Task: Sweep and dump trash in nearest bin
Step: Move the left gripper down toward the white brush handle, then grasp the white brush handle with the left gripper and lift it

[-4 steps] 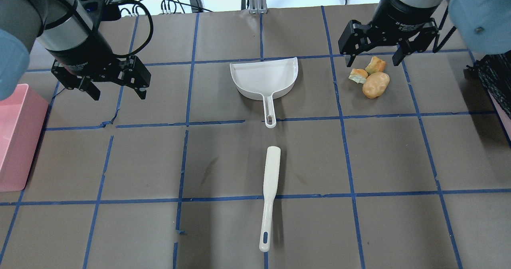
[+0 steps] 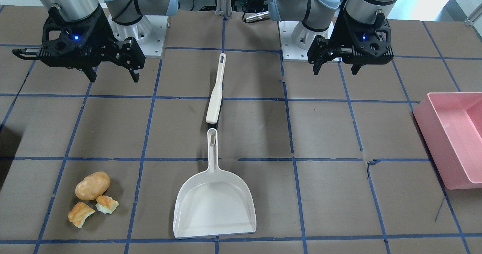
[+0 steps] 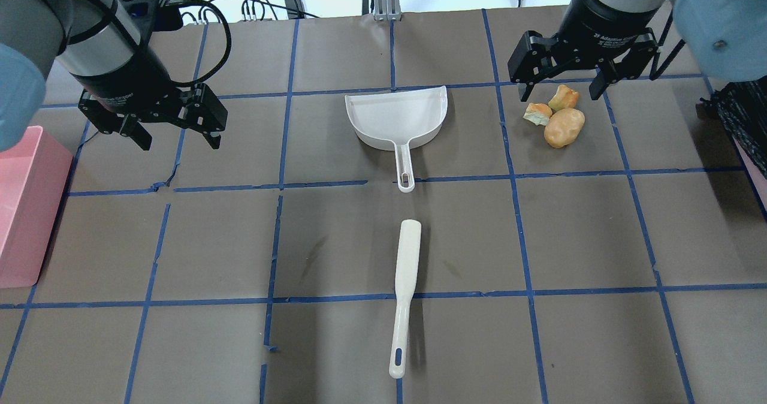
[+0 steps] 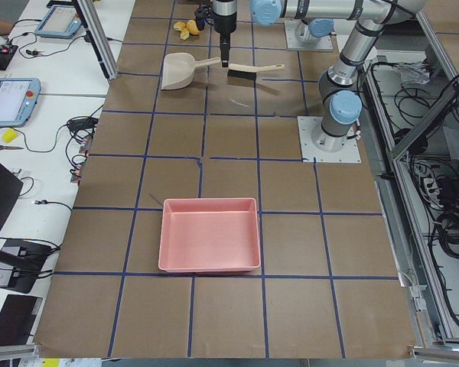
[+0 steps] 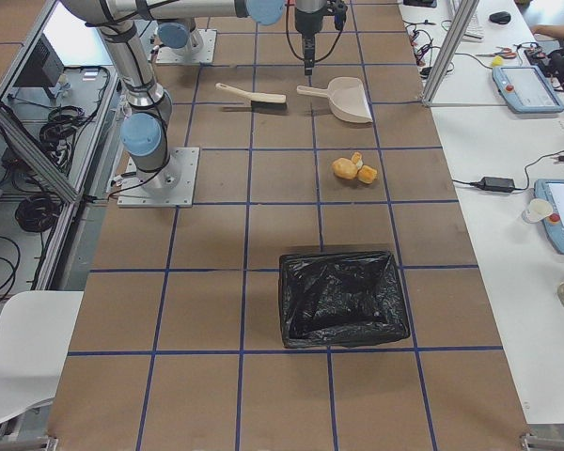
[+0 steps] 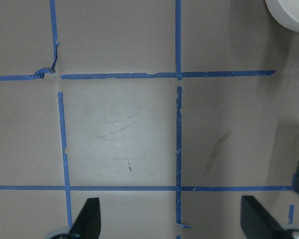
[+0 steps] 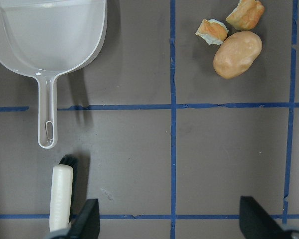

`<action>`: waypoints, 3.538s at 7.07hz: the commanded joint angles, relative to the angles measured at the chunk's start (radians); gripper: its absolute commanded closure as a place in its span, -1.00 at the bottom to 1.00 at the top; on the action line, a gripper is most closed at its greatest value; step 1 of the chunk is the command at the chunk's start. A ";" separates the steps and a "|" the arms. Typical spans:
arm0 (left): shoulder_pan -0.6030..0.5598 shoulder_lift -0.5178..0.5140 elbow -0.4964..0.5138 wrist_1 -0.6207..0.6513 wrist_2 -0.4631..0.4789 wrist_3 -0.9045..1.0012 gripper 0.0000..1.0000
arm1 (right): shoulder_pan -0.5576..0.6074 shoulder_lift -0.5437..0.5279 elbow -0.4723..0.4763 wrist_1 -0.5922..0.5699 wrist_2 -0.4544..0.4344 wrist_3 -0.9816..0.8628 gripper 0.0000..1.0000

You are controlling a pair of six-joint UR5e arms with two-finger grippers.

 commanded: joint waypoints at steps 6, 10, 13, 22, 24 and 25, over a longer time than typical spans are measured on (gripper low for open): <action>-0.170 0.028 -0.117 0.008 -0.014 -0.166 -1.00 | 0.000 0.001 0.001 0.007 -0.001 -0.002 -1.00; -0.357 0.086 -0.262 0.182 -0.158 -0.337 -1.00 | 0.000 -0.006 0.002 0.007 0.006 -0.005 -1.00; -0.458 0.092 -0.506 0.535 -0.154 -0.337 -0.96 | 0.000 -0.021 0.031 0.001 0.010 -0.008 -1.00; -0.657 -0.067 -0.601 0.743 -0.148 -0.546 -1.00 | -0.008 -0.019 0.031 -0.002 0.013 -0.008 -1.00; -0.669 -0.075 -0.606 0.744 -0.149 -0.548 -1.00 | -0.008 -0.019 0.031 -0.002 0.012 -0.008 -1.00; -0.678 -0.089 -0.606 0.744 -0.148 -0.549 -1.00 | -0.008 -0.019 0.031 0.001 0.010 -0.008 -1.00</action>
